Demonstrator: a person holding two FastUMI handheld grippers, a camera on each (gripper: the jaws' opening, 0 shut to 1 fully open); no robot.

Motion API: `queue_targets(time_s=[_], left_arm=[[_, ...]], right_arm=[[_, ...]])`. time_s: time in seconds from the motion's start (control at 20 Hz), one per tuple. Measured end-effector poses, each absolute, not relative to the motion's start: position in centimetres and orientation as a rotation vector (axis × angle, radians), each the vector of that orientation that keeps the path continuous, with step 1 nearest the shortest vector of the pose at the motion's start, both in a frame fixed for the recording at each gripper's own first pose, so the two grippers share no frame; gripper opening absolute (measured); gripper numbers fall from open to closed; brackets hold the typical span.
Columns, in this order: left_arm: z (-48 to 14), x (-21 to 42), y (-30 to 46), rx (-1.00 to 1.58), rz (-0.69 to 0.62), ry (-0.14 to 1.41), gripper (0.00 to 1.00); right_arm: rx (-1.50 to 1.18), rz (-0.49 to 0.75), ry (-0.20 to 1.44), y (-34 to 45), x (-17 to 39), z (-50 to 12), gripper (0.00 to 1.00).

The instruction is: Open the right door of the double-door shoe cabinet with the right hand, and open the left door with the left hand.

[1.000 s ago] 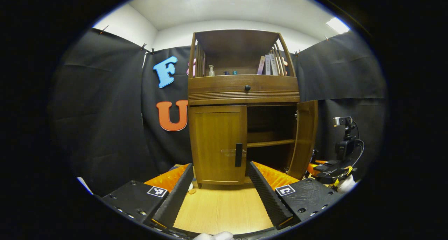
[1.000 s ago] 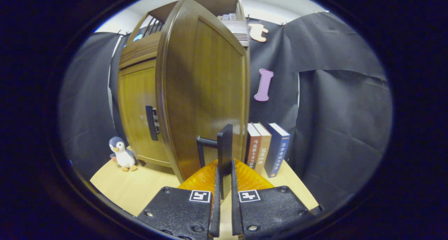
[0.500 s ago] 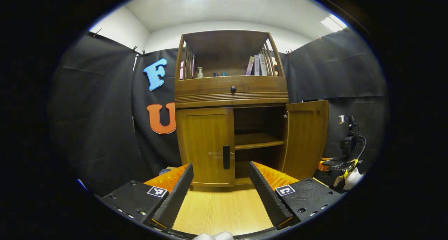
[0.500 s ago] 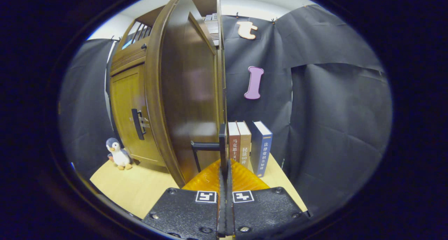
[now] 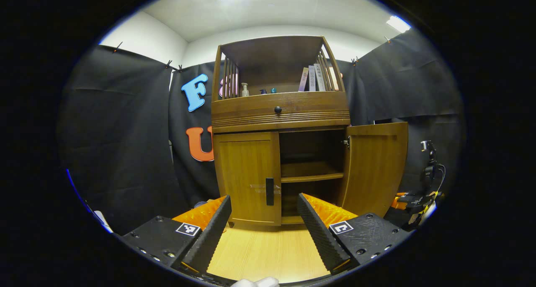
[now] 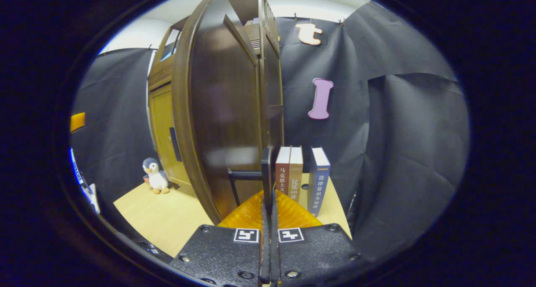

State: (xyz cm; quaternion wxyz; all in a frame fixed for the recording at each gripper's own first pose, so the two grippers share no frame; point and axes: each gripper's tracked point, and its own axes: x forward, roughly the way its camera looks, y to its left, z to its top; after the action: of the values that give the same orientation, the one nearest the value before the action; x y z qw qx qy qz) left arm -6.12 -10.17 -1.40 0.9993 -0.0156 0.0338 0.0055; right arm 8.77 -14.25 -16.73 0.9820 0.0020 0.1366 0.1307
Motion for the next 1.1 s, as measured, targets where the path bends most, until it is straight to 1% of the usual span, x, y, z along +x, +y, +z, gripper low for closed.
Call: queue_targets(time_s=[0.15, 0.4, 0.5, 0.55, 0.6, 0.65, 0.7, 0.75, 0.8, 0.9, 0.95, 1.0, 1.05, 1.1], left_arm=[[-1.5, -6.6, -11.5, -0.028, 0.046, 0.077, 0.96], [-1.9, -6.9, -12.4, -0.027, 0.064, 0.090, 0.96], [-2.3, -6.7, -11.8, -0.022, 0.067, 0.096, 0.96], [-2.5, -6.3, -11.4, -0.024, 0.068, 0.094, 1.00], [-2.6, -6.0, -11.1, -0.027, 0.064, 0.095, 1.00], [-2.7, -5.8, -10.8, -0.028, 0.058, 0.092, 0.96], [-2.8, -5.4, -10.3, -0.029, 0.049, 0.094, 0.96], [-3.2, -4.9, -9.9, -0.029, 0.038, 0.097, 0.96], [-3.3, -4.4, -9.3, -0.030, 0.024, 0.095, 0.96], [-3.6, -3.4, -8.0, -0.024, -0.002, 0.098, 0.96], [-3.8, -2.8, -7.2, -0.020, -0.013, 0.101, 0.96], [-4.1, -2.4, -6.4, -0.019, -0.023, 0.104, 0.96], [-4.4, -2.0, -5.6, -0.020, -0.034, 0.104, 0.96], [-4.7, -1.4, -4.9, -0.021, -0.045, 0.104, 0.96]], right_arm=[[-0.060, 0.284, 0.264, -14.2, 8.8, -16.7, 0.04], [0.017, 0.273, 0.273, -14.0, 8.6, -16.8, 0.04], [0.036, 0.270, 0.274, -14.3, 8.4, -16.3, 0.09], [0.043, 0.262, 0.266, -14.4, 8.4, -15.7, 0.17], [0.039, 0.247, 0.259, -14.9, 8.1, -15.2, 0.16], [0.038, 0.229, 0.256, -15.4, 7.7, -14.7, 0.30], [0.040, 0.207, 0.252, -15.6, 7.3, -14.2, 0.35], [0.045, 0.178, 0.241, -16.0, 6.8, -13.4, 0.48], [0.019, 0.130, 0.264, -16.7, 6.2, -13.7, 0.56], [0.040, 0.077, 0.238, -16.8, 4.6, -12.2, 0.74], [0.046, 0.046, 0.225, -16.6, 3.7, -11.2, 0.77], [0.047, 0.014, 0.208, -16.4, 2.6, -10.2, 0.77], [0.046, -0.015, 0.187, -16.1, 1.7, -9.0, 0.80], [0.044, -0.043, 0.166, -15.5, 0.9, -8.1, 0.82]])
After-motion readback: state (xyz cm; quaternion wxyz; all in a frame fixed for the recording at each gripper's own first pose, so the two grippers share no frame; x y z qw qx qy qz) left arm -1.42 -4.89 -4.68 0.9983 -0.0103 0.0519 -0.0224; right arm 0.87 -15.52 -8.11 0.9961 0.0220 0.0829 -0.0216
